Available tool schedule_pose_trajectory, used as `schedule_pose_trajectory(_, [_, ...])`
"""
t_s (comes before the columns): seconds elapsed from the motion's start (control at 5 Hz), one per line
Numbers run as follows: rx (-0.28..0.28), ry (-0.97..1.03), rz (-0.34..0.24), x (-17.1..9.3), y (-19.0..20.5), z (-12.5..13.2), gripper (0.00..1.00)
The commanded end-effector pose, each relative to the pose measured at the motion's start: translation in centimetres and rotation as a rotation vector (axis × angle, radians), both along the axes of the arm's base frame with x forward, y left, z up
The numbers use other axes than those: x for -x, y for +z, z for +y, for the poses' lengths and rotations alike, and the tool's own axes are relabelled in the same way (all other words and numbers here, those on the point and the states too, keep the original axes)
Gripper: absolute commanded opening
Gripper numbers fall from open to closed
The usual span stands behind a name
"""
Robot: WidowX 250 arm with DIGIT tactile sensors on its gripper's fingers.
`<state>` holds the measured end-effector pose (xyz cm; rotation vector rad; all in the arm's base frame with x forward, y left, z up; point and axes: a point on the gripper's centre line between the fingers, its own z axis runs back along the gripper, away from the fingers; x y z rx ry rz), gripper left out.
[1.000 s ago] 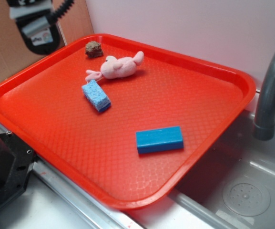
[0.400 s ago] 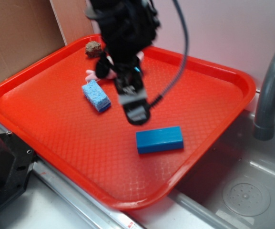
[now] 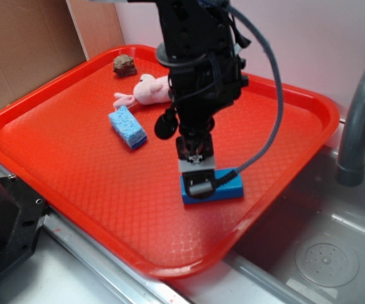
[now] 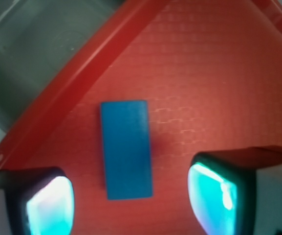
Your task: Grab the blue block.
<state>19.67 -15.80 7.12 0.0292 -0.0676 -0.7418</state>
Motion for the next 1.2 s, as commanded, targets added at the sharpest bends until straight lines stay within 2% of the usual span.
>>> schedule_pose_trajectory(0.0, [-0.004,0.023,0.045,0.0,-1.1,1.4,1.0])
schedule_pose_trajectory(0.2, [-0.017,-0.001,0.099,-0.4,-2.1,0.9,1.0])
schedule_pose_trajectory(0.6, [-0.079,-0.057,0.137,-0.1,-2.2,0.8,1.0])
schedule_pose_trajectory(0.8, [-0.074,-0.019,0.162,-0.7,-2.8,3.7,0.57])
schedule_pose_trajectory(1.0, [-0.069,0.034,0.186,-0.6,-2.8,4.4,1.0])
